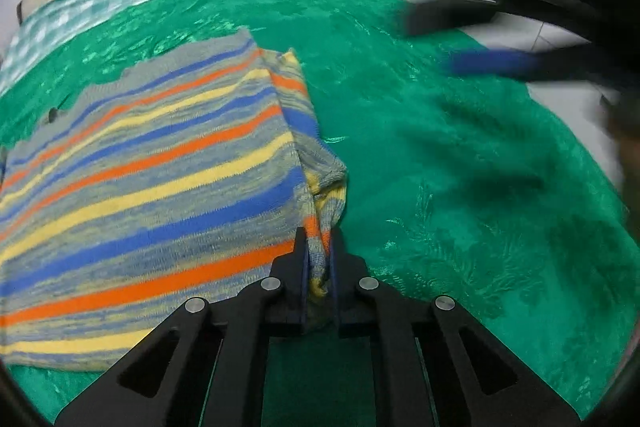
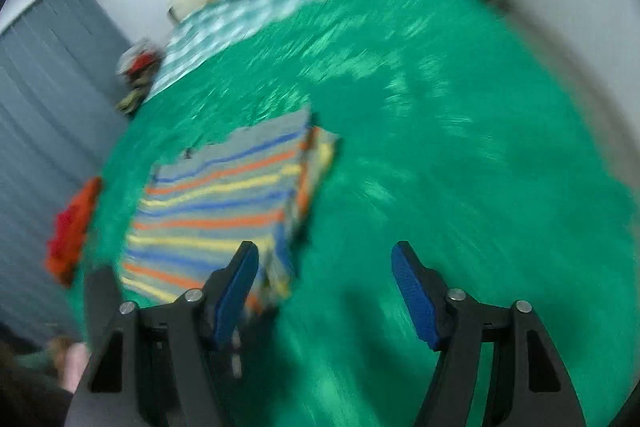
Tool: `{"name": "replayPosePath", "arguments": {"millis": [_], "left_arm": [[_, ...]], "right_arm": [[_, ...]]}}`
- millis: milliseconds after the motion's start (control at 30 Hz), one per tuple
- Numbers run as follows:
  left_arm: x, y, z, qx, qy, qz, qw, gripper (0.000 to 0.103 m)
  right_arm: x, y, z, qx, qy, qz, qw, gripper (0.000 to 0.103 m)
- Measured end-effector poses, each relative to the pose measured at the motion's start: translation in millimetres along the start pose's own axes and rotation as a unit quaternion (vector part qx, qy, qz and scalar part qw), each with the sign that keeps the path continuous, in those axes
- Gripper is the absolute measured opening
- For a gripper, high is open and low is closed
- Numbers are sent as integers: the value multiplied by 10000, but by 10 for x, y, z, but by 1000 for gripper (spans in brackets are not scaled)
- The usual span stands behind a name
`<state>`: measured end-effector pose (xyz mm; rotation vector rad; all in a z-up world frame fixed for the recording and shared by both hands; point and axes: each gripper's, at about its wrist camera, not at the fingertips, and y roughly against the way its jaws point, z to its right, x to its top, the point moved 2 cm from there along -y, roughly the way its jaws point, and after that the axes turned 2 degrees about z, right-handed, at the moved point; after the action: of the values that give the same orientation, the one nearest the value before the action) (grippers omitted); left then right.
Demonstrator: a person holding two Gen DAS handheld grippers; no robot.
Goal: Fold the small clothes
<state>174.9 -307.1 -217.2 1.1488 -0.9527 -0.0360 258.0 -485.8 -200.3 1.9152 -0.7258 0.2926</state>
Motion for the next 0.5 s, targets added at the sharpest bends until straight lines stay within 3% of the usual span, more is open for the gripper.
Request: {"name": "replayPosePath", "arguments": {"millis": [100,267,300,333,367,500], "left_arm": [[1,-20,14,-52,70,-3,10000,7],[-2,21,-8,-203,168,0,9997,7],[-6,30,-5,-218,161,3,9996,6],[-13,48,-4,-242,161,3,9996,6],[-16,83,-12,-270,187,23,9995,6],[-7,339,-188,-488,684,209,9962,6]], "right_arm": [[400,-723,128,344,-425,-751,9957,60],[744,-1382,164,899,-1254,-1069,9822,57],[780,-1450,122,945,-1279,-1107,9810,51],[808,-1499,76,795,-1222,-1128,9829,22],[823,-1519,33,510,-1104,-1122,9862,5],[882,-1357,-292,-49,-496,-902,9947,5]]}}
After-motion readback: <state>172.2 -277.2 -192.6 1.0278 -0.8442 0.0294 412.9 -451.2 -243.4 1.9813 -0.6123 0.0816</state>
